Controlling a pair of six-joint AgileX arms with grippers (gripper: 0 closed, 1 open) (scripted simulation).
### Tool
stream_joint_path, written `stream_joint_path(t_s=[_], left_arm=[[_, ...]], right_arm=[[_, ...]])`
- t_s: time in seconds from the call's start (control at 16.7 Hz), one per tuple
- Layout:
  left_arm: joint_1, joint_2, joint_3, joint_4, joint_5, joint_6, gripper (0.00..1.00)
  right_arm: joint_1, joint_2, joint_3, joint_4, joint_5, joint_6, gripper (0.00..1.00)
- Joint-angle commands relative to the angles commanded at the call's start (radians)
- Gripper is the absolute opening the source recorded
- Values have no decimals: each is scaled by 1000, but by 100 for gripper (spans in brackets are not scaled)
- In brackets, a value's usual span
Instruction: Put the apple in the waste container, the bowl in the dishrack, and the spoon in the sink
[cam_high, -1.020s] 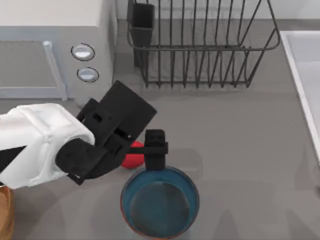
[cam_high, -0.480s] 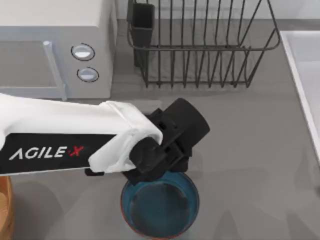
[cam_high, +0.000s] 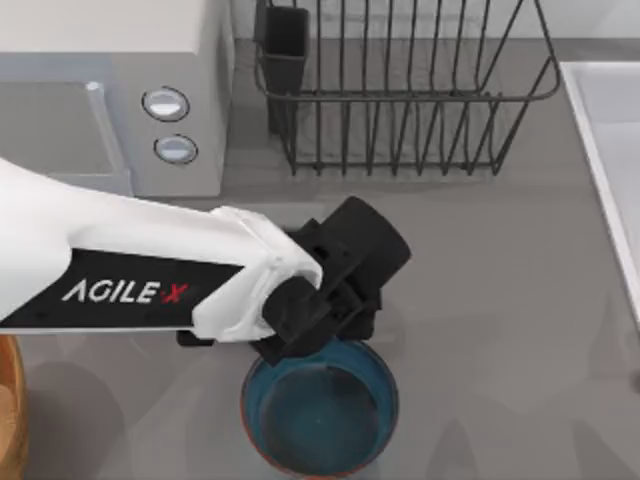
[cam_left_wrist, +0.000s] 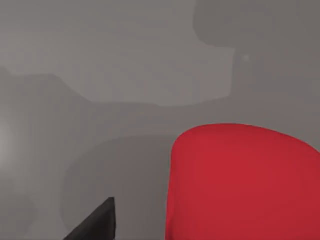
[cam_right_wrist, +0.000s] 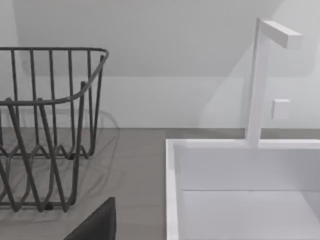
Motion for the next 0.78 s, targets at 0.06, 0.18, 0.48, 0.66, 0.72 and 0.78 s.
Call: stream_joint_path(t_s=[0.06,0.18,0.48,0.66,0.72,0.78], left_arm=[[16,27,-5,46,5,18,100],[45,75,-15,122,15,51,100],[62,104,-19,158,20,71,100],[62,104,-19,158,20,71,85],[62,104,-19,158,20,71,77],[62,104,-19,158,20,71,70]], right_arm=[[0,0,0,0,0,0,100],[0,0,0,0,0,0,100],[0,0,0,0,0,0,100],[0,0,0,0,0,0,100],[0,0,0,0,0,0,100],[0,0,0,0,0,0,100]])
